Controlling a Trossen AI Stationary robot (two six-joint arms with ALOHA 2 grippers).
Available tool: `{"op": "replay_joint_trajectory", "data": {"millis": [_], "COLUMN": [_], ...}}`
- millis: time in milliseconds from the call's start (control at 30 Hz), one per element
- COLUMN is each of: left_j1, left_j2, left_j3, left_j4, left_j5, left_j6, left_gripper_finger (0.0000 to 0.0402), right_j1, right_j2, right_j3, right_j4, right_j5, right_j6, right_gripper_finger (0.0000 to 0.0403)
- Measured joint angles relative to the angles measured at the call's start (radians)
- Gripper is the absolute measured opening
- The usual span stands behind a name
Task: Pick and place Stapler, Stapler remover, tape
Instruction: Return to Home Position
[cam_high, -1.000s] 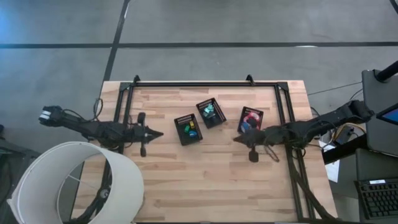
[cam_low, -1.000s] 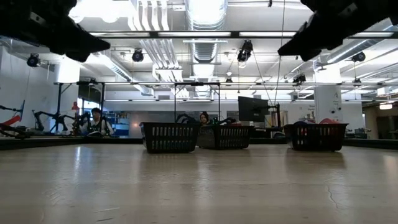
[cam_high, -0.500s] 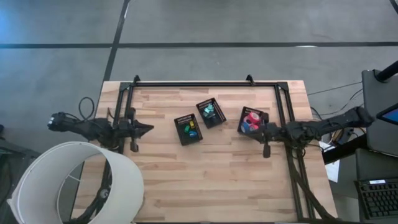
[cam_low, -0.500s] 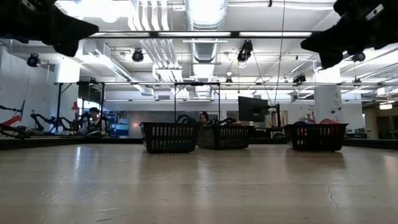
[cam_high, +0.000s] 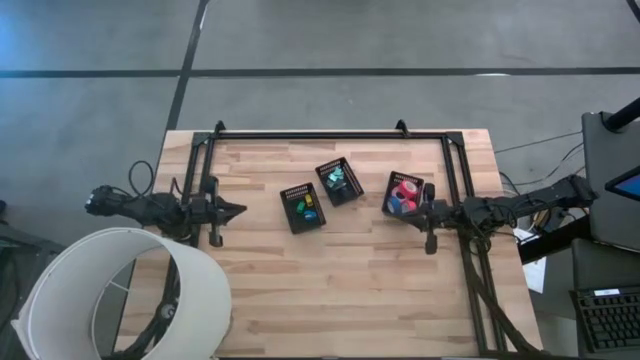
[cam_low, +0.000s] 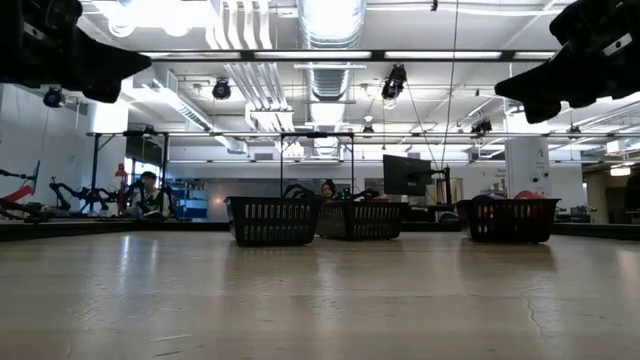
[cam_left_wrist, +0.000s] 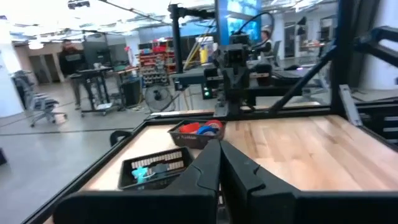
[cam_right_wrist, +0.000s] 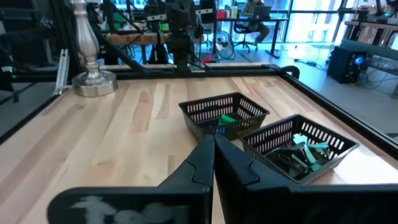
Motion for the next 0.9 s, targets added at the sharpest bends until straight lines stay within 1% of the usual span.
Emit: {"op": "replay_joint_trajectory", "data": {"millis": [133, 267, 400, 533, 733, 900], "left_j1": [0.0, 0.0, 0.0, 0.0, 0.0, 0.0], "left_j2": [0.0, 0.0, 0.0, 0.0, 0.0, 0.0], "left_j3": [-0.001, -0.012, -0.026, -0.029, -0.021, -0.031], "left_j4": [-0.001, 0.001, -0.001, 0.012, 0.018, 0.015], "left_j5": [0.033, 0.033, 0.027, 0.019, 0.014, 0.014], "left_j6": [0.005, 0.023, 0.025, 0.025, 0.042, 0.042], "left_gripper_finger": [0.0009, 0.0003, 0.0008, 0.0012, 0.0004, 0.0007], "right_j1": [0.0, -0.001, -0.001, 0.0, 0.0, 0.0], "right_j2": [-0.001, 0.0, -0.001, -0.012, -0.067, -0.098], "right_j3": [-0.009, -0.018, -0.04, -0.068, -0.069, -0.088], "right_j4": [0.001, 0.001, 0.025, 0.079, 0.076, 0.072], "right_j5": [0.006, 0.051, 0.081, 0.08, 0.079, 0.079], "right_j6": [-0.014, -0.015, -0.022, -0.062, -0.089, -0.096], "right_gripper_finger": [0.0009, 0.0009, 0.0009, 0.0009, 0.0008, 0.0009]}}
